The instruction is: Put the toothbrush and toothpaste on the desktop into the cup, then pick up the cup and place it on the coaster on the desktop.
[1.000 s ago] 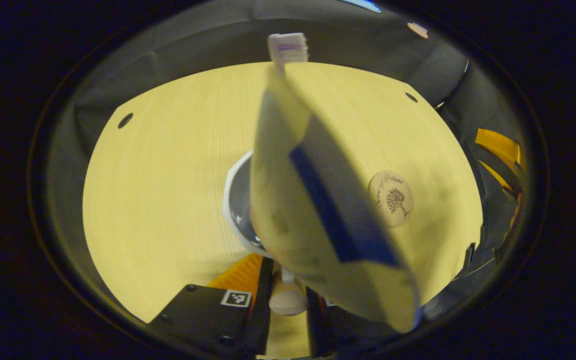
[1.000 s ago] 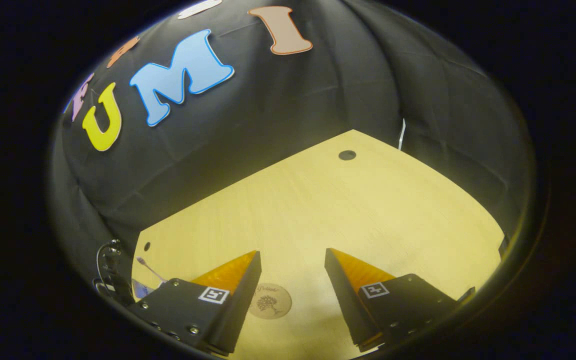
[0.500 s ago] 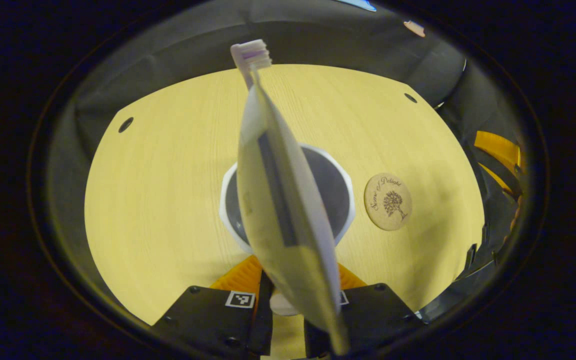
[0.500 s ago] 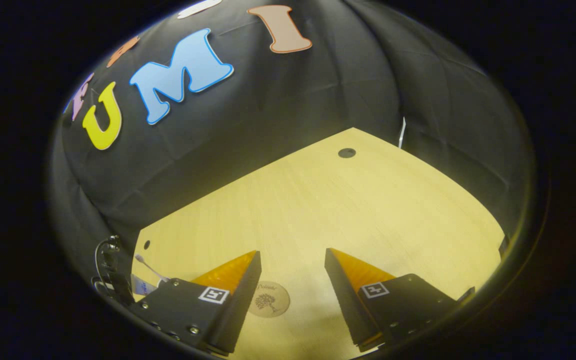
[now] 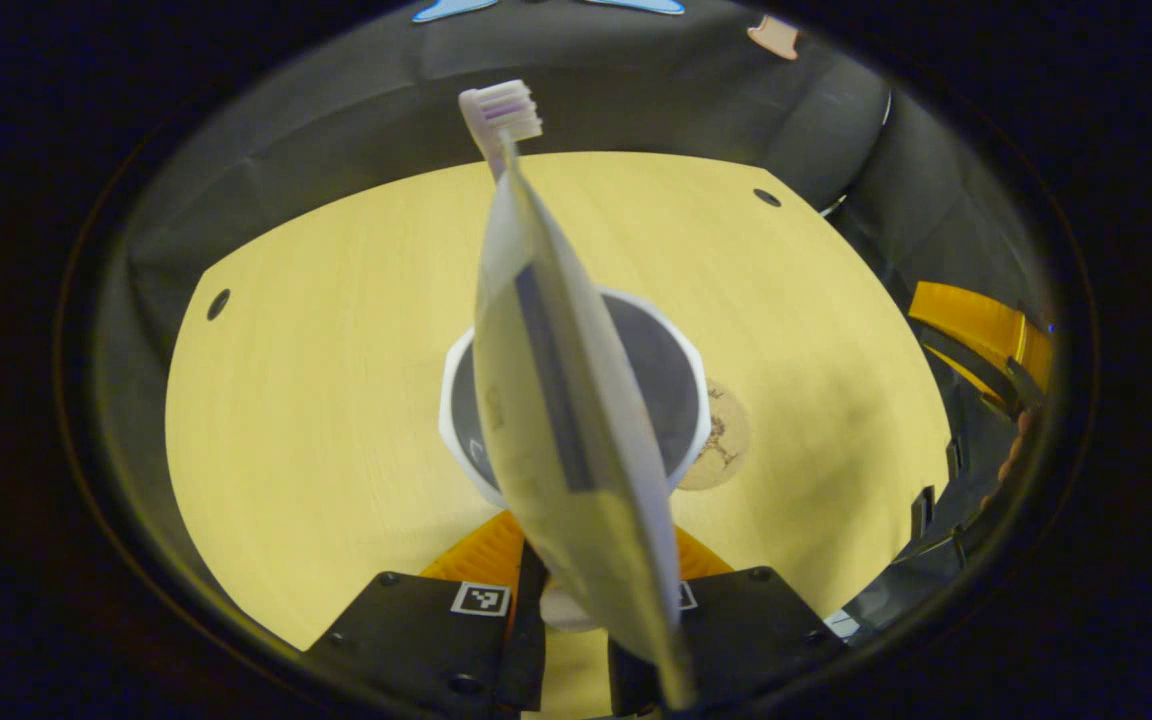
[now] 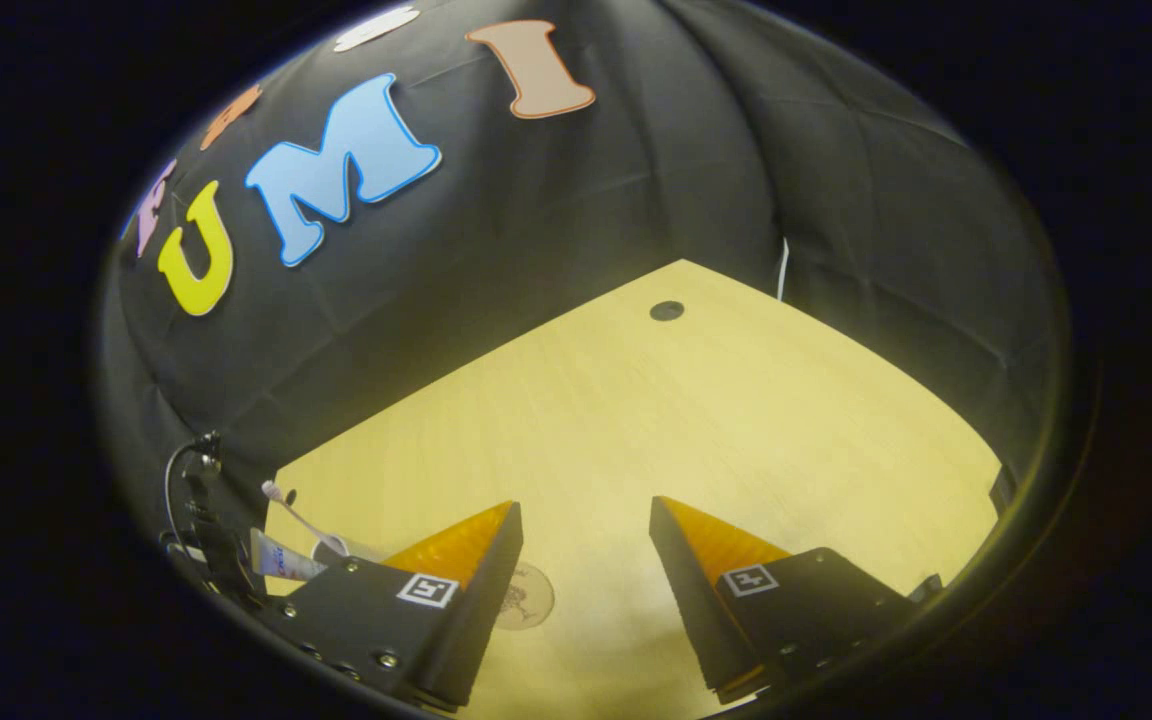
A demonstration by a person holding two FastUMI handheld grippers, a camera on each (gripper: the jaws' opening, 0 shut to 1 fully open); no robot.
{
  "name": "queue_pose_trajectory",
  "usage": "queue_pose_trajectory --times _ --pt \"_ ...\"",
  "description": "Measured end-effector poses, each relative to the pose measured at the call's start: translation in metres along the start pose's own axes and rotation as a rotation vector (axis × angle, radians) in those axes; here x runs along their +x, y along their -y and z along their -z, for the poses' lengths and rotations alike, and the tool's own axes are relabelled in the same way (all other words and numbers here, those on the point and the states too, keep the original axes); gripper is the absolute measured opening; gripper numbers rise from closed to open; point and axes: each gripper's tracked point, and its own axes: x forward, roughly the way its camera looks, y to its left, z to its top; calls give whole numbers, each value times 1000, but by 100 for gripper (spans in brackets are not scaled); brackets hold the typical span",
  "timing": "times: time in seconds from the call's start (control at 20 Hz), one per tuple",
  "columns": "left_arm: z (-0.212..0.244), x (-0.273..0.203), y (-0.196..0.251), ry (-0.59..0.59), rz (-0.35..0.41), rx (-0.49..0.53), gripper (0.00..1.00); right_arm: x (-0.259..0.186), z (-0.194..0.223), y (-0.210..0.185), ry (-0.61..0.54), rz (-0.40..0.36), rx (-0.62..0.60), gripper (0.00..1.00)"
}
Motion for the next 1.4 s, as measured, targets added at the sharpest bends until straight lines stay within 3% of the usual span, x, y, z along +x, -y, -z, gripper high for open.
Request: queue_pose_trajectory --times 0.3,0.7,1.2,1.4 --pt "-7 9 47 -12 45 46 33 -15 -3 38 15 48 49 80" --pt "-2 26 78 -43 45 103 34 -27 -5 74 20 97 105 81" --pt "16 37 80 -74 28 103 34 -25 -1 83 2 97 121 81" --pt "19 38 85 -76 22 114 38 -22 3 76 -14 70 125 81"
